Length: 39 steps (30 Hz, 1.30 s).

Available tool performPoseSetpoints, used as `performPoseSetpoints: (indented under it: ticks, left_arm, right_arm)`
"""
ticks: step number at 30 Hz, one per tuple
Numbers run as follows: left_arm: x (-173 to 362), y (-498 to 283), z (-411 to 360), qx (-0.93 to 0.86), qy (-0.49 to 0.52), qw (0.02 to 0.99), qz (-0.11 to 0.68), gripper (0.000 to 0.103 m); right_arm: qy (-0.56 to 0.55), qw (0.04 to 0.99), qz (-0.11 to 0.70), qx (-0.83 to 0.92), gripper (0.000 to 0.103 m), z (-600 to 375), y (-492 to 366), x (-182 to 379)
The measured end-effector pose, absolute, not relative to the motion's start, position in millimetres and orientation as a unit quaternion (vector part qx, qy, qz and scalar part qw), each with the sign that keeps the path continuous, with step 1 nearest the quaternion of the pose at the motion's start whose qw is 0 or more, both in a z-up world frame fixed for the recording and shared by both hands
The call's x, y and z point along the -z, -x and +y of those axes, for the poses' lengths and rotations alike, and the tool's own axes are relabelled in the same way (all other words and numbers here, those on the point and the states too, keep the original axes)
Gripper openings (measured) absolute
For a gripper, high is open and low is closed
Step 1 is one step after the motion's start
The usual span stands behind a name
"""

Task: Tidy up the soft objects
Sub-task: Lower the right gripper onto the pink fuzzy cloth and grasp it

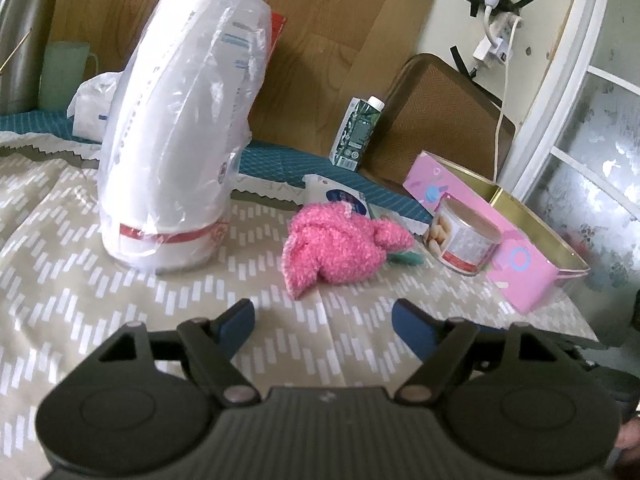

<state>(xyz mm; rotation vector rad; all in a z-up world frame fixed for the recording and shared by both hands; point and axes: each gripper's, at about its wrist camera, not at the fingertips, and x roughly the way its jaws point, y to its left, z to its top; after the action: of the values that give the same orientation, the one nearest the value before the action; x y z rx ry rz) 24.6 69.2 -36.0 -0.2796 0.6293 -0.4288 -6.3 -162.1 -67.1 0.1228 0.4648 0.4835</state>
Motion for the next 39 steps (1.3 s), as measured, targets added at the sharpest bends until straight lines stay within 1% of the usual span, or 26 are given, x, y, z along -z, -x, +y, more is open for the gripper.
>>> performPoseSetpoints:
  ticks: [3,6,13,15,17,24,29,33,34,36,39]
  left_arm:
    - [36.0,-24.7,69.3,0.209,0.135,0.919,0.306,0.079]
    - [35.9,-24.5,70.1,0.211,0.137,0.918,0.306,0.080]
    - [34.9,-23.0,71.8,0.215,0.144,0.917,0.305,0.081]
    - [34.7,-22.5,72.7,0.216,0.148,0.916,0.304,0.083]
    - [34.1,-21.4,74.0,0.216,0.151,0.917,0.301,0.087]
    - [32.3,-19.4,75.2,0.216,0.157,0.918,0.293,0.087]
    - [30.8,-15.0,83.4,0.217,0.177,0.922,0.269,0.088]
    - [29.8,-12.6,90.4,0.214,0.195,0.924,0.252,0.088]
    - [29.4,-11.5,92.4,0.214,0.200,0.924,0.246,0.088]
    - [28.6,-9.2,96.0,0.213,0.209,0.925,0.235,0.088]
    - [28.0,-6.9,99.9,0.214,0.219,0.926,0.222,0.089]
  right_arm:
    - [-0.060,0.943,0.228,-0.237,0.040,-161.8,6.2,67.2]
    - [-0.061,0.943,0.227,-0.236,0.043,-161.6,6.4,67.2]
    - [-0.060,0.942,0.229,-0.237,0.043,-161.5,5.8,67.9]
    - [-0.060,0.942,0.229,-0.238,0.043,-161.9,5.7,67.9]
    - [-0.060,0.942,0.229,-0.238,0.043,-161.8,5.6,68.0]
    - [-0.060,0.942,0.228,-0.237,0.043,-161.7,5.6,67.9]
    - [-0.059,0.941,0.227,-0.244,0.043,-161.2,4.4,66.8]
    - [-0.062,0.939,0.216,-0.259,0.048,-161.1,-4.6,59.2]
    - [-0.057,0.940,0.211,-0.261,0.052,-159.3,-7.3,56.0]
    - [-0.040,0.944,0.195,-0.264,0.056,-153.2,-13.2,49.0]
    - [-0.013,0.944,0.182,-0.274,0.056,-140.4,-24.2,40.7]
